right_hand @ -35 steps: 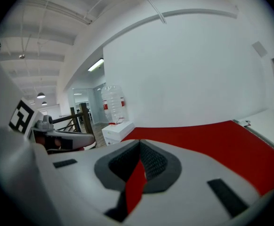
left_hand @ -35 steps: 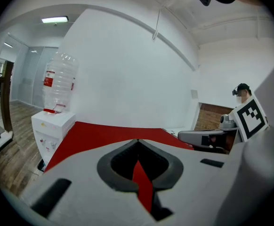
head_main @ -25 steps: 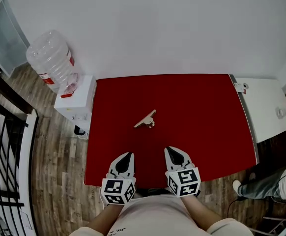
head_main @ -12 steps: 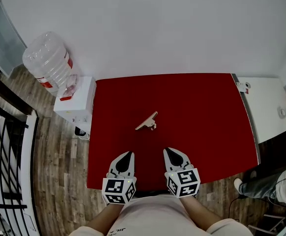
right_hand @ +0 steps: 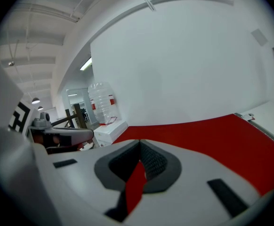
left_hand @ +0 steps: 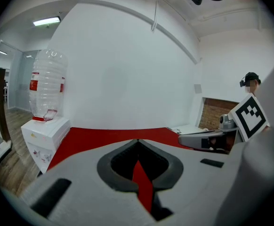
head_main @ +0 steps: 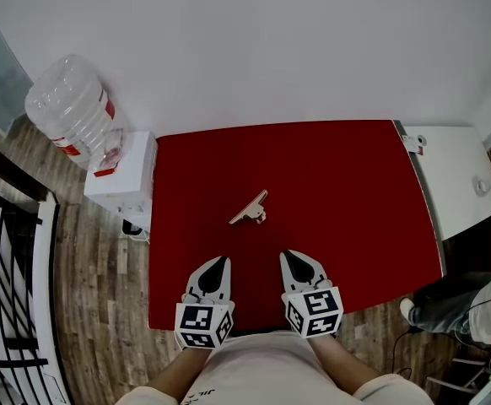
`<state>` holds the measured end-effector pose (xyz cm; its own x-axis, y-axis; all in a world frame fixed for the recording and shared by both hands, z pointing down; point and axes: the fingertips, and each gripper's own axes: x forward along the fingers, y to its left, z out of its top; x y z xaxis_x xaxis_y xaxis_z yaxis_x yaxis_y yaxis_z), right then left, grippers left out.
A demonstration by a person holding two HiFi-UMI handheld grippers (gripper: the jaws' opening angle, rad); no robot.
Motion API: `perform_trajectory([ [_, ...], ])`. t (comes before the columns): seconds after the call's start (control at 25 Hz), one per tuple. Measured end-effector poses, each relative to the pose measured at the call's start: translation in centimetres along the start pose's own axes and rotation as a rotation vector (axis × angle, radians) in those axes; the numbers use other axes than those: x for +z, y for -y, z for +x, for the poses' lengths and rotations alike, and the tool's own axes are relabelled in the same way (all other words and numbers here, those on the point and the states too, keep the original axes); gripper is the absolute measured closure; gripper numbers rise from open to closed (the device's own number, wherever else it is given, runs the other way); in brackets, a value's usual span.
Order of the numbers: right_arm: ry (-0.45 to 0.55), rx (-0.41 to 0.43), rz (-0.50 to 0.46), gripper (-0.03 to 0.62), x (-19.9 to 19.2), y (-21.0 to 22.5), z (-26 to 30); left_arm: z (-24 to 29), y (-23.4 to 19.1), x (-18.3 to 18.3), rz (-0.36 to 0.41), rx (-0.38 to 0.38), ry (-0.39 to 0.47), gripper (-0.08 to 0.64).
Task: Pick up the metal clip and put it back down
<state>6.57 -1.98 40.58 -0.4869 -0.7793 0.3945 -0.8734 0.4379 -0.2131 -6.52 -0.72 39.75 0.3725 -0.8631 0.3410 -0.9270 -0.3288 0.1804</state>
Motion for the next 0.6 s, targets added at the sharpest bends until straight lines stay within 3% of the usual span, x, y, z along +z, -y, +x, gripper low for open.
perform_trajectory([
  [0.6, -0.053, -0.050, 0.030, 0.588, -1.2, 0.9, 3.6, 3.4, -3.2, -1.6, -0.030, -0.024, -0.055, 0.554],
])
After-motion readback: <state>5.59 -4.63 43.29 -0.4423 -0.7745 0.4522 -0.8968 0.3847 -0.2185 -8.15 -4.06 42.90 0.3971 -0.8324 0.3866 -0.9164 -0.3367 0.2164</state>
